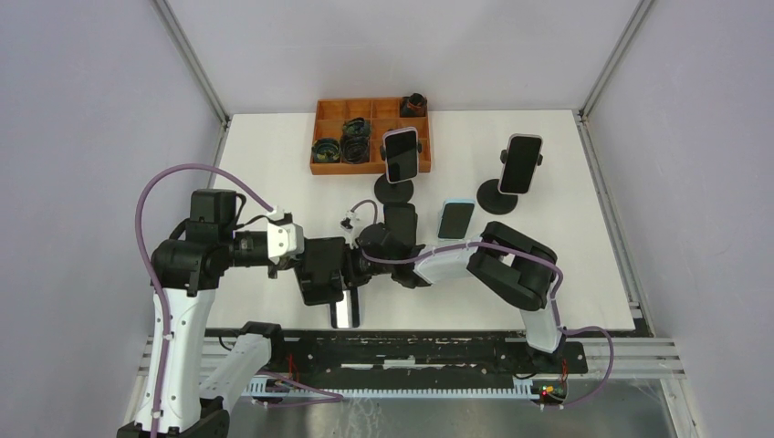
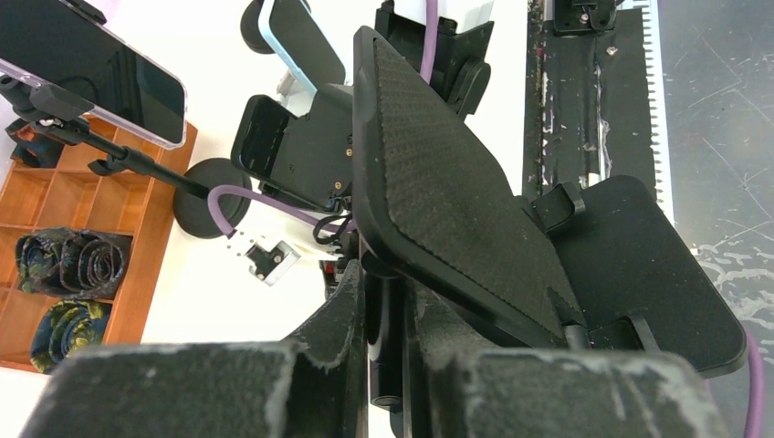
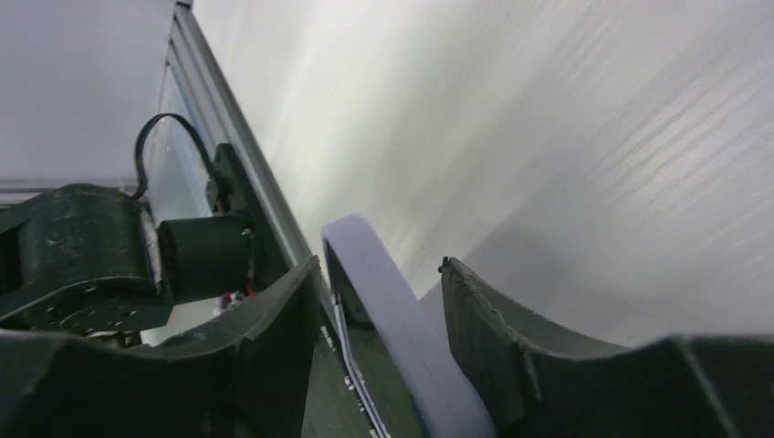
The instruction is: Remove the phone from the phone stand
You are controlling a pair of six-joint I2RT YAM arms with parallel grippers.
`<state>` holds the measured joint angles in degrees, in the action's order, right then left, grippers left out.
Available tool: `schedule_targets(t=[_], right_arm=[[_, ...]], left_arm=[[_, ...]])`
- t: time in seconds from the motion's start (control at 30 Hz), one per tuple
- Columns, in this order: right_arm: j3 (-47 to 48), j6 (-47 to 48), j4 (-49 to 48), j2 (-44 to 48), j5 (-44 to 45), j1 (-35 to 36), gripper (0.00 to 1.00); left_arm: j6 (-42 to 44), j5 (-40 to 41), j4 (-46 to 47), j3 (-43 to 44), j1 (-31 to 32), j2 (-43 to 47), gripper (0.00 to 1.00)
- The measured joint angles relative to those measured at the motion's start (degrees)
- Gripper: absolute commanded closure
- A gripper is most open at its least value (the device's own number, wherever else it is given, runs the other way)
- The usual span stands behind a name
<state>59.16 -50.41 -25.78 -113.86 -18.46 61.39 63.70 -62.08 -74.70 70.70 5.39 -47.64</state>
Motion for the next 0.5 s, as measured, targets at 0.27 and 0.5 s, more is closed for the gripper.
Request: schedule_targets(t=[0.27,0.5], right_arm=[[0.96,2.86,3.72,0.48,6.08,-0.39,0.02],[-1.16,7.06,6.47,9.94,10.14,-0.44,0.02]], left_arm=[[0.07,-0.04,-0.42,0.00,0.00,-0.37,0.98],[0.31,-0.04,-0.44,0.00,0.00,-0.81,0.98]])
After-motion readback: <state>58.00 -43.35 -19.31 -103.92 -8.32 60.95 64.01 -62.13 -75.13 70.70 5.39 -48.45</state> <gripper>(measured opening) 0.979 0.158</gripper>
